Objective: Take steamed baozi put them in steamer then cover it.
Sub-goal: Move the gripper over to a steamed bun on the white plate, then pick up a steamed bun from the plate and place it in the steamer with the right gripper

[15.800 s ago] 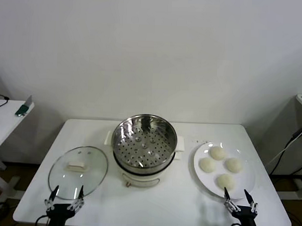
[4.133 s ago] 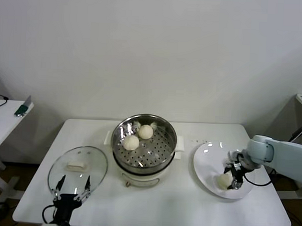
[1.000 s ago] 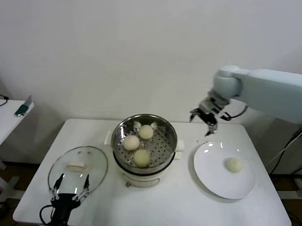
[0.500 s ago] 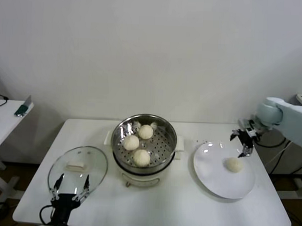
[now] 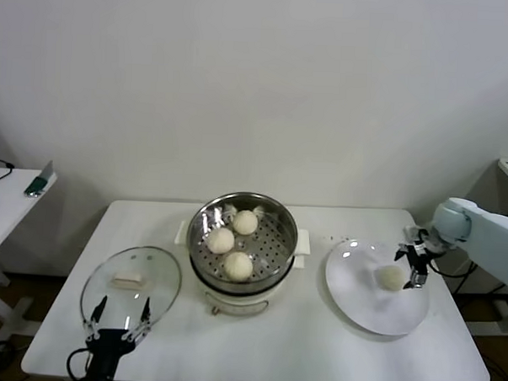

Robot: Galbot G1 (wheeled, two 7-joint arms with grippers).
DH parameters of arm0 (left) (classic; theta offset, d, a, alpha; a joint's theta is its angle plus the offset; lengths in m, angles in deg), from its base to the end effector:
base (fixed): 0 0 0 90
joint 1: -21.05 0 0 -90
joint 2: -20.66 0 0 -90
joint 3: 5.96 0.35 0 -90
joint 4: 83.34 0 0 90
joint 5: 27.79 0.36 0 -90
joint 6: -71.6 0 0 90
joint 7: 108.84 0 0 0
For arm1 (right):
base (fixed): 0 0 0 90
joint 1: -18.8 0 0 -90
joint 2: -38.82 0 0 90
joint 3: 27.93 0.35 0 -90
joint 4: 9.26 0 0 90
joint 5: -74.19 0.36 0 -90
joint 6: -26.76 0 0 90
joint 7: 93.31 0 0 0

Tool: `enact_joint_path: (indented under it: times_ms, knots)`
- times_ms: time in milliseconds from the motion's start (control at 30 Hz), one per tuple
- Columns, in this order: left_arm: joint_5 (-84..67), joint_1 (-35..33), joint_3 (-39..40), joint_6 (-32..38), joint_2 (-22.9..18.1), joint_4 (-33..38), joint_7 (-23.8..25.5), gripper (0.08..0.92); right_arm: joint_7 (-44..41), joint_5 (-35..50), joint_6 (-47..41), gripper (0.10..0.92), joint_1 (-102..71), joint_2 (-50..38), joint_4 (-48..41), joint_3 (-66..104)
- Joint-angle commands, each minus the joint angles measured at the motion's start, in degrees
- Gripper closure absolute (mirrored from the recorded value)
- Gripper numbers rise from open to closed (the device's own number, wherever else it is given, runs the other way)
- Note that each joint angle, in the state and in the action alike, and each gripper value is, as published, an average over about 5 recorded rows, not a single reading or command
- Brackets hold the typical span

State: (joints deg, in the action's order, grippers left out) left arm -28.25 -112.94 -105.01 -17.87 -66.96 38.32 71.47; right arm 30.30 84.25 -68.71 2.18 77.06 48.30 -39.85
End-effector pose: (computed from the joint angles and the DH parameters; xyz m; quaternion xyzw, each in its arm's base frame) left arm 0.1074 0.0548 -0.3245 0.0471 -0.9919 -0.0607 0.1008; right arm 0.5279 -0.2426 -0.2231 0.4723 -0.5445 0.5116 0.4676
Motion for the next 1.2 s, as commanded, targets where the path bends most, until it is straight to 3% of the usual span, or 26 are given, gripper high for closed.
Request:
enact_joint_path:
  times_ms: [33,167,333,467,833,1000,1200]
  knots:
    - [-0.1,0.0,0.0,0.0,0.1,-0.1,0.0,0.177,0.9,-1.2,-1.1,0.203,-5.7,1.3,-2.3,5.3]
    - [-0.1,0.0,0.1,0.0,0.1,0.0,-0.1,0.177,1.3,-1.4,-1.3,0.229,-5.8,1.2,-2.2,5.8]
    - [0.0,-0.1,0.3,0.0,0.1,0.4,-0.1,0.177,0.7,-0.8,-1.2,0.340,-3.2,0.4,-1.1,4.4]
    - [0.2,-0.2,0.5,-0.1,0.1,0.7,-0.1,0.177,-0.2,2.1,-1.2,0.361,2.8,-0.6,1.0,-0.3]
    - [0.3,-0.5,1.1,-0.2,0.8,1.4,0.0,0.177,-2.9,29.3,-1.6,0.357,46.3,5.7,14.7,-34.4]
    - [0.0,-0.2,1.2,-0.3,1.5,1.4,0.0,0.177,-2.4,39.0,-4.2,0.355,57.8,11.9,23.6,-36.9]
    - [-0.3,0.3,1.2,-0.4,1.9,1.6,0.1,0.177,4.1,45.6,-10.0,0.355,58.1,19.0,32.8,-32.8]
